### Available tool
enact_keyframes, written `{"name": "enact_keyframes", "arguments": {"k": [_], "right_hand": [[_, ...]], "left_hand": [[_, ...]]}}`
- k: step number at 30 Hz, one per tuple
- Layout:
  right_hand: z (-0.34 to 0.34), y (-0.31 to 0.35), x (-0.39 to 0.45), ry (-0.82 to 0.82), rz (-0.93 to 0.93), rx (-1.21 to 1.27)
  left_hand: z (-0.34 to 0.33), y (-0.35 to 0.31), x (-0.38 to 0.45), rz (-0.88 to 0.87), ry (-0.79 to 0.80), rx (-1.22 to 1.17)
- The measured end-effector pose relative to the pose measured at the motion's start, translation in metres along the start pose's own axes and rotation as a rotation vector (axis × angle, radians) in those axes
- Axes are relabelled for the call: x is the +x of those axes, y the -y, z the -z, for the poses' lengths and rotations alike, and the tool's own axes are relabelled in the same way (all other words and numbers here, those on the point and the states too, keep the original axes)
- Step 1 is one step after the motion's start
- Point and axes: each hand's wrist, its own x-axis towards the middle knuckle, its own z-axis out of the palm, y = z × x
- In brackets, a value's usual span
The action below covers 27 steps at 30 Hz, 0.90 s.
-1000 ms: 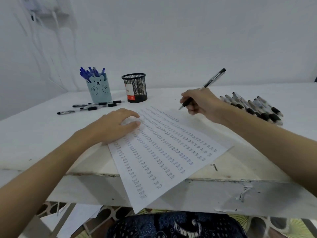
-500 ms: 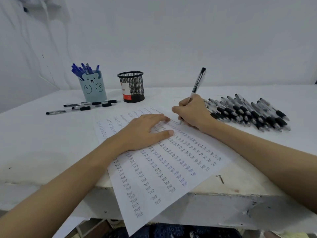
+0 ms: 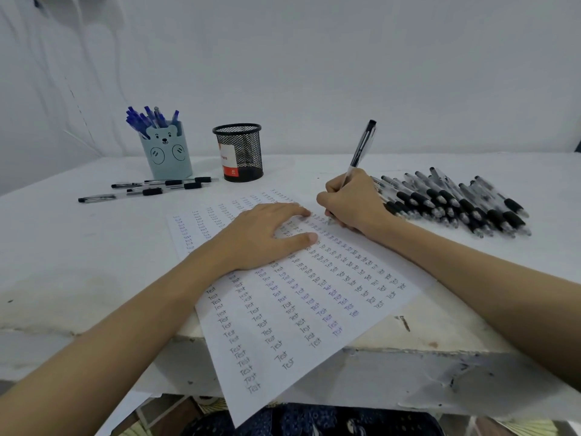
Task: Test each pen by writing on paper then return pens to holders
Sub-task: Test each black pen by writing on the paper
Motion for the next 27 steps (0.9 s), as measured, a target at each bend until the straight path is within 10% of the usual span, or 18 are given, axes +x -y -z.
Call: {"name": "enact_keyframes", "arguments": {"k": [27], "right_hand": [[0.0000, 0.0021, 0.0016, -0.018, -0.006, -0.064]], "left_hand": [[-0.0002, 0.0025, 0.0021, 0.010, 0.003, -0.003]]}}
